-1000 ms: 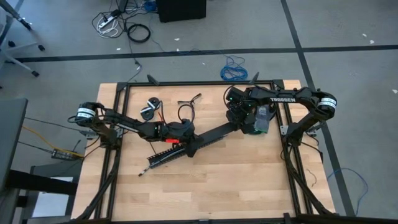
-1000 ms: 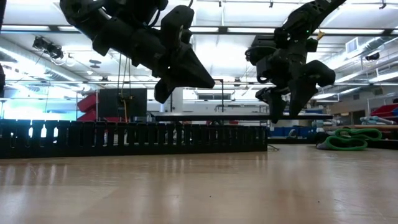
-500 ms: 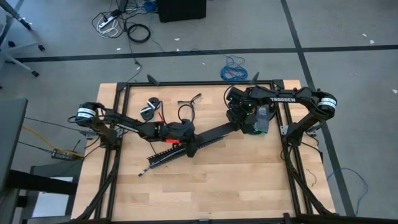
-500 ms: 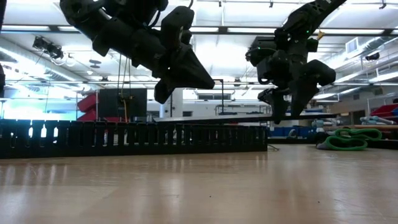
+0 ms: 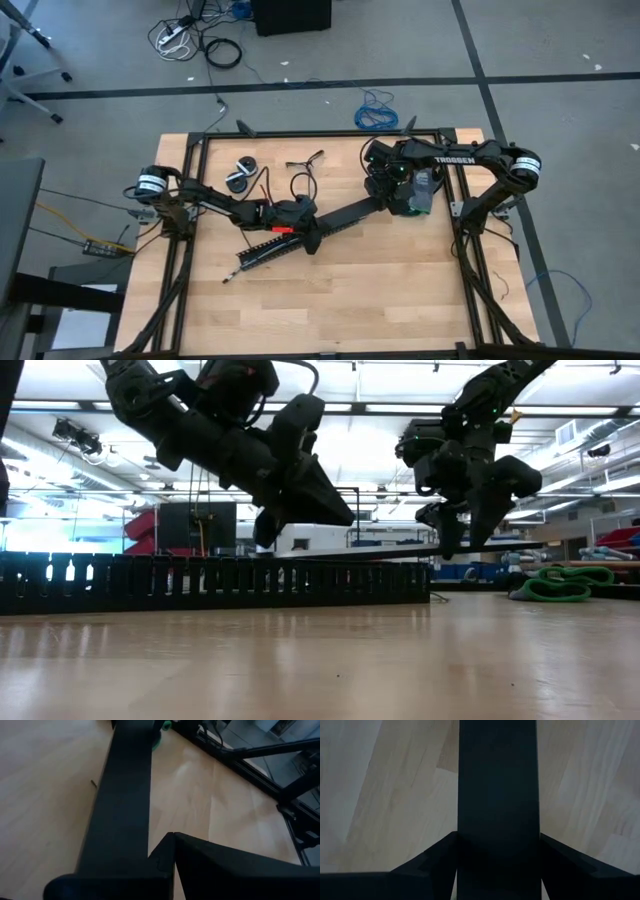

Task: Ziptie cables
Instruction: Insert the black cover of the black cable duct

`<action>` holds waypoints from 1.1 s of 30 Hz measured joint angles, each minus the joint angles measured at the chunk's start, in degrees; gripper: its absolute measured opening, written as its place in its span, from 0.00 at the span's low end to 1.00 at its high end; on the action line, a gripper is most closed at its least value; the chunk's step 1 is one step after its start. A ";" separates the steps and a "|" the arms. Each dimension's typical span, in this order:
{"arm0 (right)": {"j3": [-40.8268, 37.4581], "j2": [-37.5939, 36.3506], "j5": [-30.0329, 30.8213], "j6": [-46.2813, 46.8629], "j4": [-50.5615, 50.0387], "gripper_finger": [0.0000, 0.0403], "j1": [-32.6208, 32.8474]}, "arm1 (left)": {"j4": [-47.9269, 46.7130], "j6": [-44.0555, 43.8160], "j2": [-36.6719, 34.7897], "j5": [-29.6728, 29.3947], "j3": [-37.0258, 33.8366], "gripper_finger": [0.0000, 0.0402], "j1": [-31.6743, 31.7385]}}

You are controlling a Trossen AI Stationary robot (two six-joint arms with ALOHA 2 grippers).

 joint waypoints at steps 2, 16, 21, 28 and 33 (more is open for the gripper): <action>0.00 0.00 -0.02 -0.04 0.17 0.57 0.00 | -0.13 0.00 0.03 0.00 0.02 0.00 0.00; -0.02 0.00 -4.29 0.31 1.05 0.57 -0.63 | 0.33 -0.04 0.05 0.07 -0.01 0.00 0.00; -0.02 0.00 -4.63 0.03 -0.09 0.57 -0.48 | 0.33 -0.04 0.05 0.09 0.02 0.00 0.00; -0.02 0.00 -3.91 0.01 -0.04 0.57 -0.48 | 0.29 0.00 0.05 1.01 0.01 0.00 0.00; -0.02 0.00 -3.58 0.09 0.28 0.57 -0.48 | 0.28 0.04 0.05 1.04 0.01 0.00 0.00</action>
